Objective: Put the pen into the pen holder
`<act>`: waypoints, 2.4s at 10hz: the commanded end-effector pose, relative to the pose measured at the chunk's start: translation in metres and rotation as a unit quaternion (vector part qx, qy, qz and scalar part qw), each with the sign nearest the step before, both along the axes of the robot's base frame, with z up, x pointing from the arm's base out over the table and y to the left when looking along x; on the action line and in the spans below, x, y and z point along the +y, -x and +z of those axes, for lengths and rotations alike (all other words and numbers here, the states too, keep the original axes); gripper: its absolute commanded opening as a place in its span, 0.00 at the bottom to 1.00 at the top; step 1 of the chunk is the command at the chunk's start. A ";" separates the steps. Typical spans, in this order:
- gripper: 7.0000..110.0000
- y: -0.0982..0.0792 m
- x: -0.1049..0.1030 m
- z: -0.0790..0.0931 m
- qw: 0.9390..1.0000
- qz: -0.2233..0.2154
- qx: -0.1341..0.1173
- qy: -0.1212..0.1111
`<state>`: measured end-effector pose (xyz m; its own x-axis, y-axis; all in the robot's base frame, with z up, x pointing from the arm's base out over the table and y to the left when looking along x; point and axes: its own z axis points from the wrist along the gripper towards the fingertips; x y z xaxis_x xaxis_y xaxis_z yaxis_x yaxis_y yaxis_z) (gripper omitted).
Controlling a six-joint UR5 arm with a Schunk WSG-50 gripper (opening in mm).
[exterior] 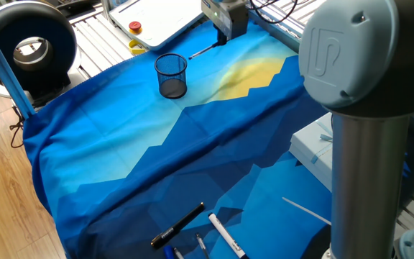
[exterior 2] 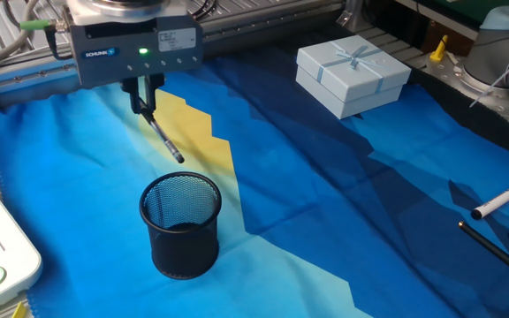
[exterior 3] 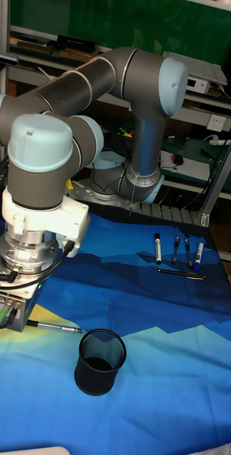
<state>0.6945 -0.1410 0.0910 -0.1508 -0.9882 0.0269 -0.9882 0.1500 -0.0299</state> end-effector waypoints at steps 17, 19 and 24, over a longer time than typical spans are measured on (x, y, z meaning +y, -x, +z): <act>0.00 -0.020 0.044 0.036 1.000 -0.026 -0.003 -0.014; 0.00 -0.028 0.045 0.040 1.000 -0.024 -0.002 0.011; 0.00 -0.045 -0.004 0.046 0.991 0.012 -0.013 0.131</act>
<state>0.7299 -0.1336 0.1297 -0.1405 -0.9693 0.2016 -0.9892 0.1289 -0.0693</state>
